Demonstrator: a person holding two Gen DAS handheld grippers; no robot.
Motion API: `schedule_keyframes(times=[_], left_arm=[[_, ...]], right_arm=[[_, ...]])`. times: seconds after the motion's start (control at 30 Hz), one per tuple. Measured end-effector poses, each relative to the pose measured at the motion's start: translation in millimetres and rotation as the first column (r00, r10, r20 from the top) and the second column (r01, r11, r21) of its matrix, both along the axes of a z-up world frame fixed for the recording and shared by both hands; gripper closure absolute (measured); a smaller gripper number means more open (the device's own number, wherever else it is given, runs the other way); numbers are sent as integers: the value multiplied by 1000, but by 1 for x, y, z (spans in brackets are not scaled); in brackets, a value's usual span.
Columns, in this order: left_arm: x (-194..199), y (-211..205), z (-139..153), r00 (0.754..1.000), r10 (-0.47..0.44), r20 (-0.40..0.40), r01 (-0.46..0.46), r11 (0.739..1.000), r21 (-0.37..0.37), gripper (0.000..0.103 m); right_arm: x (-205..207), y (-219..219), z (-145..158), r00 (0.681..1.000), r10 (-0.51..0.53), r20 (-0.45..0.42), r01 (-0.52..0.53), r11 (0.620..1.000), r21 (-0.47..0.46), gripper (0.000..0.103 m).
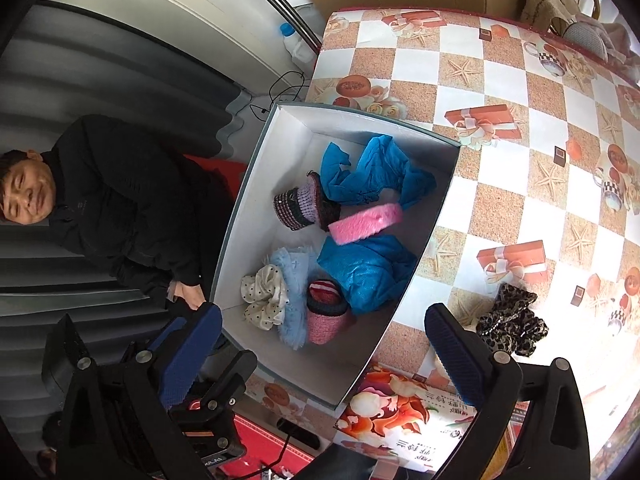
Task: Organize soft objects
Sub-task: 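Grasp the beige knit cloth with the left tool while the right grasps the leopard-print scrunchie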
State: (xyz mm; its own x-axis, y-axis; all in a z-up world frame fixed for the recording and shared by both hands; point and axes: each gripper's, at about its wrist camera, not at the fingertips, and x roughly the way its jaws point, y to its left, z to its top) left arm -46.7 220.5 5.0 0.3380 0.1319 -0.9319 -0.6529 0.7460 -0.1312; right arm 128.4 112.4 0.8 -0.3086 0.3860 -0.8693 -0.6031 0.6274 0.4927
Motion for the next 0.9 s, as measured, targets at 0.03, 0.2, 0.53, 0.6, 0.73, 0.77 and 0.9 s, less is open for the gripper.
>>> schedule_keyframes(times=[0.03, 0.2, 0.53, 0.6, 0.73, 0.77, 0.9], left_arm=[[1, -4, 4, 1000, -19, 7, 19, 1000, 2, 0], [21, -37, 18, 988, -154, 28, 154, 988, -6, 0], [78, -141, -5, 872, -486, -63, 487, 874, -7, 0], [84, -153, -14, 855, -511, -94, 512, 859, -12, 0], [89, -165, -29, 842, -522, -139, 523, 852, -35, 0], [90, -167, -31, 842, -519, -148, 519, 854, -41, 0], [93, -171, -43, 845, -500, -190, 499, 865, -58, 0]], right_arm=[[3, -9, 4, 1000, -18, -21, 18, 1000, 12, 1], [14, -63, 22, 985, -106, -135, 109, 994, 16, 1], [45, -187, 12, 969, -241, -58, 223, 951, -216, 1], [54, -200, -3, 970, -239, -32, 222, 937, -269, 1], [69, -203, -45, 985, -172, -7, 159, 927, -339, 1], [72, -201, -58, 990, -142, -12, 129, 929, -348, 1], [78, -175, -107, 1000, -10, 0, 9, 922, -388, 1]])
